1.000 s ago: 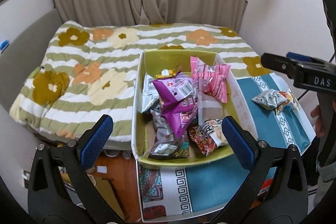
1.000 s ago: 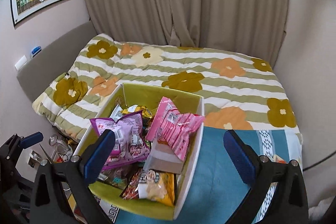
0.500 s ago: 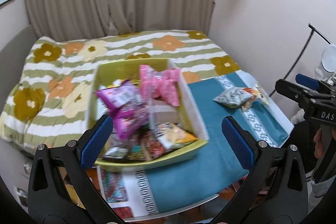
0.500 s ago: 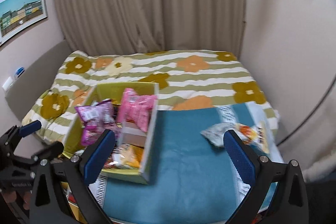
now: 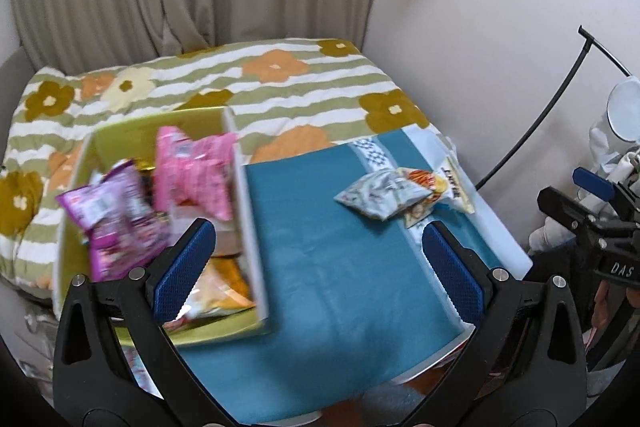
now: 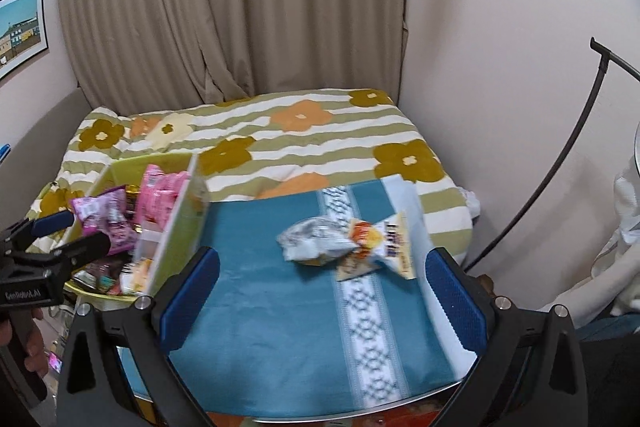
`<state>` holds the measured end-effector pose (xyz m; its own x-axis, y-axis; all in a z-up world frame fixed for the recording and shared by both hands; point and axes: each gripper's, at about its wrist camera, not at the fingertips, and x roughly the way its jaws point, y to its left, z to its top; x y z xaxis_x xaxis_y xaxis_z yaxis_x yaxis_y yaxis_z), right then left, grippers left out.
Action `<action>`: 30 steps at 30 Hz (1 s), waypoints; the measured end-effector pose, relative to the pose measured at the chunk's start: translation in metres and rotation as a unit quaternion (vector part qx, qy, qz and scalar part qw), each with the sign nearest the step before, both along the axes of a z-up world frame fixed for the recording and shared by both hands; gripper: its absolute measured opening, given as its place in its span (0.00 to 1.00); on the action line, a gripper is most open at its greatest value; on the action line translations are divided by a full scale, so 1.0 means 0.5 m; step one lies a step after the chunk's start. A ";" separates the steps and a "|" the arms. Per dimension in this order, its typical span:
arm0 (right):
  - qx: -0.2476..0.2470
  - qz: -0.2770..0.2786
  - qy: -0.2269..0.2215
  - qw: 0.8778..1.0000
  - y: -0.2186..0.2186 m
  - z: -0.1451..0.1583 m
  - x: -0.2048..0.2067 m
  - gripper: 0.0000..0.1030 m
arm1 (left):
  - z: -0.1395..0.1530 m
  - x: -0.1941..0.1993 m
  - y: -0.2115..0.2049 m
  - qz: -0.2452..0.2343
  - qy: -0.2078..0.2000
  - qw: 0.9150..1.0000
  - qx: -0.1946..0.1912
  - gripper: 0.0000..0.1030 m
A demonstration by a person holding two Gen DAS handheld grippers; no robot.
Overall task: Organize snacks
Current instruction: 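Move both grippers toward the white packet and Oishi chip bag, then grasp the white packet with the left gripper while the right grasps the Oishi chip bag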
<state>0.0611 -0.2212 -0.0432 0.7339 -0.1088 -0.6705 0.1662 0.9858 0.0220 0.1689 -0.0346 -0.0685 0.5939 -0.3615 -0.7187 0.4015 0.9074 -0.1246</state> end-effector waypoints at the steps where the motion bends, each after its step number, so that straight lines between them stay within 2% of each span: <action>1: 0.002 0.001 0.002 1.000 -0.017 -0.004 0.002 1.00 | -0.003 0.006 -0.023 0.000 0.003 1.000 0.000 0.99; 9: 0.017 0.035 0.024 0.999 -0.148 -0.059 0.052 1.00 | -0.050 0.085 -0.182 0.024 0.042 0.999 0.001 0.99; 15: 0.031 0.073 0.046 0.996 -0.222 -0.123 0.116 1.00 | -0.126 0.177 -0.280 0.069 0.090 0.993 0.020 0.99; 22: 0.048 0.107 0.073 0.990 -0.262 -0.201 0.196 1.00 | -0.223 0.257 -0.340 0.098 0.148 0.983 0.042 0.99; 30: 0.070 0.111 0.101 0.986 -0.269 -0.278 0.260 1.00 | -0.311 0.338 -0.370 0.108 0.203 0.972 0.052 0.99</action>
